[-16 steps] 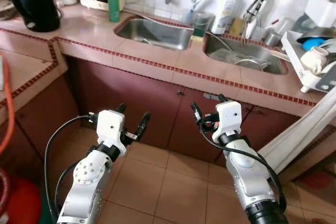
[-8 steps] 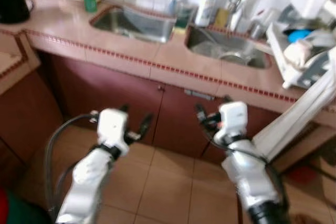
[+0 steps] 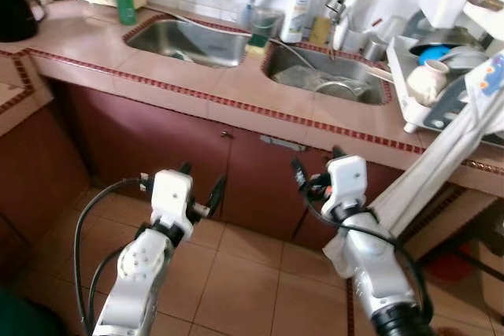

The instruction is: Kitchen organization

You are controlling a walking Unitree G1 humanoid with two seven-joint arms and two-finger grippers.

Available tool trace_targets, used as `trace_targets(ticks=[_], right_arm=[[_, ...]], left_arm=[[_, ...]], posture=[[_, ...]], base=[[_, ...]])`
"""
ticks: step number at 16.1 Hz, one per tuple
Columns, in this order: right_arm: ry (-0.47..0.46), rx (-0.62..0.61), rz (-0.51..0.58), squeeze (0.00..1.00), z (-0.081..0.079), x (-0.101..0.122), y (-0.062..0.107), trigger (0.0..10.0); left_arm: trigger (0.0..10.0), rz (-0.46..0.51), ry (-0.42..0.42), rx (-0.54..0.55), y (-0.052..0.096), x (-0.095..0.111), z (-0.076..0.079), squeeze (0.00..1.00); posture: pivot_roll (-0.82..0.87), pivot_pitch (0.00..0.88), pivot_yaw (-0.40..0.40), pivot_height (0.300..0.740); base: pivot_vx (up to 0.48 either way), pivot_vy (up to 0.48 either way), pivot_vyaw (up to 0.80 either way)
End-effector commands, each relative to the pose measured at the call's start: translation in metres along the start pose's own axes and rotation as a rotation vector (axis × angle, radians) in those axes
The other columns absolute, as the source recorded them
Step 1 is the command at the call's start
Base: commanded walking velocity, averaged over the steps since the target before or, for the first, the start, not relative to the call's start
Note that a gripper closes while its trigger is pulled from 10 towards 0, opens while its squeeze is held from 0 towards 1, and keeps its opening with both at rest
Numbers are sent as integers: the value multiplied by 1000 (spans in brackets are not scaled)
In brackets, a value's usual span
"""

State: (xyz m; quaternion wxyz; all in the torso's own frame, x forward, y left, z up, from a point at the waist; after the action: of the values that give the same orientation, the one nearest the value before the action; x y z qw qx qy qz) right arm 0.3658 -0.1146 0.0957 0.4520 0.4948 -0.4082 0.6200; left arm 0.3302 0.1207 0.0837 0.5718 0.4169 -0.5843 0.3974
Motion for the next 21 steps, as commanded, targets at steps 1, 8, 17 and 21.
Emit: trace_targets(ticks=[1,8,17,21], right_arm=[[5,0,-30,0,2,-9,3,10000],[70,154,-562,0,-26,-147,74,10000],[79,104,-1132,0,-5,-236,233,10000],[54,109,-1167,0,-15,-241,251,10000]], left_arm=[[10000,-20,-22,3,1,-8,2,0],[10000,-467,80,39,52,-144,0,0],[10000,-1034,-8,112,193,-239,-8,0],[10000,-1008,-12,118,191,-237,-11,0]], posture=[[12,0,-115,740],[6,0,-118,740],[1,0,-74,740],[2,0,-71,740]], base=[[0,0,0],[0,0,0],[0,0,0],[0,0,0]])
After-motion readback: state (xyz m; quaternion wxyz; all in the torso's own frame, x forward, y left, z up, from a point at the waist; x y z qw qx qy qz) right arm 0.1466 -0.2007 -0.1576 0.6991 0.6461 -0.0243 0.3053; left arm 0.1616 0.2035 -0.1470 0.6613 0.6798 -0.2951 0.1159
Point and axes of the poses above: a point about 5 cm out from each wrist's last joint towards the gripper, its own y axis pointing back from the gripper into the wrist, its own x axis along the axis of the wrist's last joint, z = x × y, the point moved 6 cm from there along -y, pointing out of the wrist towards the gripper, and after that the axes turned 3 degrees about y, right-handed, at the moved point
